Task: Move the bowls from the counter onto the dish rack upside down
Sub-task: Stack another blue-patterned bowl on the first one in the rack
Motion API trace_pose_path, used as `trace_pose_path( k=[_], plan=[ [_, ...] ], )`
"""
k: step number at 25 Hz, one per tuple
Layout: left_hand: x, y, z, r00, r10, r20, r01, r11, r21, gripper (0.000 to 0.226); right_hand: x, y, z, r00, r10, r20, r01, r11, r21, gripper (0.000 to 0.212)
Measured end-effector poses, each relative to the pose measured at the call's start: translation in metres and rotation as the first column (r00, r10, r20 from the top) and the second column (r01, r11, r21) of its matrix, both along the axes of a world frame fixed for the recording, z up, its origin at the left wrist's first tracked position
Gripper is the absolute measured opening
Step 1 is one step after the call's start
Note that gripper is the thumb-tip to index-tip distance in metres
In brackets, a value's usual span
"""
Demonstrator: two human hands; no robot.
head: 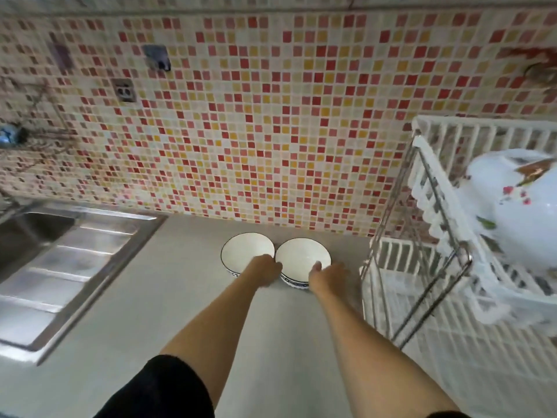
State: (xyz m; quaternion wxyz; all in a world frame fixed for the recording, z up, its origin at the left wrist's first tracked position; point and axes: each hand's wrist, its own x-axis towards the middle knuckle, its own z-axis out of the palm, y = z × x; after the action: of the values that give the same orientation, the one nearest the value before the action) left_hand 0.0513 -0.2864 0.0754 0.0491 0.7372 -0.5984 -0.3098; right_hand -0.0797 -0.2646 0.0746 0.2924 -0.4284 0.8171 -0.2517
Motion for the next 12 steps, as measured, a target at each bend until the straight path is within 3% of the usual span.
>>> trace_pose_path(
  k=[7,10,12],
  plan=[
    [-0.031,-0.029,-0.092,0.989,0.068,-0.129,-0.069,0.998,-0.001,0.043,-0.008,-0.051,-0.073,0.964,-0.028,0.265,-0.018,0.986,0.168,0.064],
    [-0.037,-0.028,-0.107,0.942,0.212,-0.259,-0.213,0.977,0.023,0.042,-0.002,-0.05,-0.078,0.898,-0.064,0.435,-0.022,0.981,0.19,0.034],
    [-0.036,-0.027,-0.107,0.916,0.262,-0.305,-0.262,0.964,0.041,0.044,-0.004,-0.045,-0.078,0.893,-0.068,0.446,-0.008,0.986,0.166,0.04]
  ],
)
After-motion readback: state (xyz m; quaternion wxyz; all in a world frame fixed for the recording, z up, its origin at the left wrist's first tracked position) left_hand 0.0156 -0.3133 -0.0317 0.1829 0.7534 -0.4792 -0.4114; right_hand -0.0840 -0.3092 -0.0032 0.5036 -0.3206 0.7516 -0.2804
